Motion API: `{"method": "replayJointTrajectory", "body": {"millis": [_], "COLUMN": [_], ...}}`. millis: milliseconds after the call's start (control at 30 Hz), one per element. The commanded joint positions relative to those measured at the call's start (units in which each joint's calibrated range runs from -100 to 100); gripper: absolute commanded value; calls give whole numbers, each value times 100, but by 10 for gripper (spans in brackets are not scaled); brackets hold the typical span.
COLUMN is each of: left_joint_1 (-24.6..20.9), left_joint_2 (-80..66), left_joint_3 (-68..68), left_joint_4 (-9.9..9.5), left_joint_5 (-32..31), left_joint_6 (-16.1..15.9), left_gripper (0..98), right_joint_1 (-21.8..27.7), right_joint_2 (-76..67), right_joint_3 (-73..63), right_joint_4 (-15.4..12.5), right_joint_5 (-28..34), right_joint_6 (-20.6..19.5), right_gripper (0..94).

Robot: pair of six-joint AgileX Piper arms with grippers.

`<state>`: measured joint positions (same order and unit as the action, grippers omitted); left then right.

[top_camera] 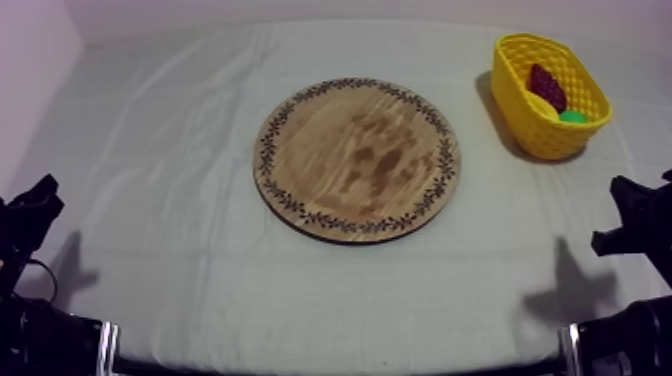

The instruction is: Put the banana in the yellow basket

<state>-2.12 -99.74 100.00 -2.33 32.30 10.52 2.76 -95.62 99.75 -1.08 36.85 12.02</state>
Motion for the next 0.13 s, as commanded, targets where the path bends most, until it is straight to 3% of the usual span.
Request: {"method": "replayJointTrajectory", "body": {"millis": [0, 100], "left_joint_1": [-2, -2], "left_joint_2": [0, 0], "left_joint_3": [0, 0], "left_joint_4": [1, 1], "left_joint_5": [3, 3], "left_joint_6": [0, 0], "left_gripper": [1, 1], "right_joint_1": [-1, 0], "right_joint_2": [-5, -5], "right_joint_3": [2, 3], "right_joint_4": [-1, -2], "right_joint_5": [-28, -31], "right_joint_6": [-23, -49], "right_gripper": [6, 6]}}
